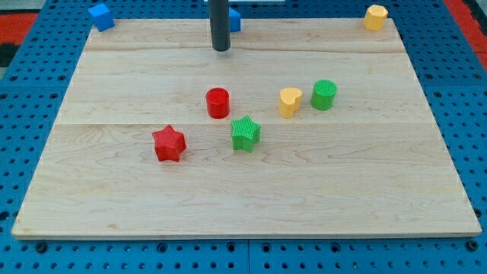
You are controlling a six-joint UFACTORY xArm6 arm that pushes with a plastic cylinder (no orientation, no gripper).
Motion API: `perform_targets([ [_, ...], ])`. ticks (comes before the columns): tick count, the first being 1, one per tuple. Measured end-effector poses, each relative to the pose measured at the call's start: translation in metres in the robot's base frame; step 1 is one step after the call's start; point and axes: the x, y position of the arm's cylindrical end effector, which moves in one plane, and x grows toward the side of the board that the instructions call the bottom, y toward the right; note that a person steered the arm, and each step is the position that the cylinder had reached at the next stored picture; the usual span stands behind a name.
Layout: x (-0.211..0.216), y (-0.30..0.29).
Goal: Slide the red circle left a bit
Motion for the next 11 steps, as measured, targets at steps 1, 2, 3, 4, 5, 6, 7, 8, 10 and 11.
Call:
perform_targets([
  [1,0.007,0.000],
  [2,0.020,0.000],
  [3,0.040,0.000],
  [4,0.067,0.000],
  [5,0.092,0.009],
  [6,0.108,0.041],
  [7,0.120,0.059],
  [8,0.127,0.049],
  [10,0.127,-0.002],
  [11,0.135,-0.006],
])
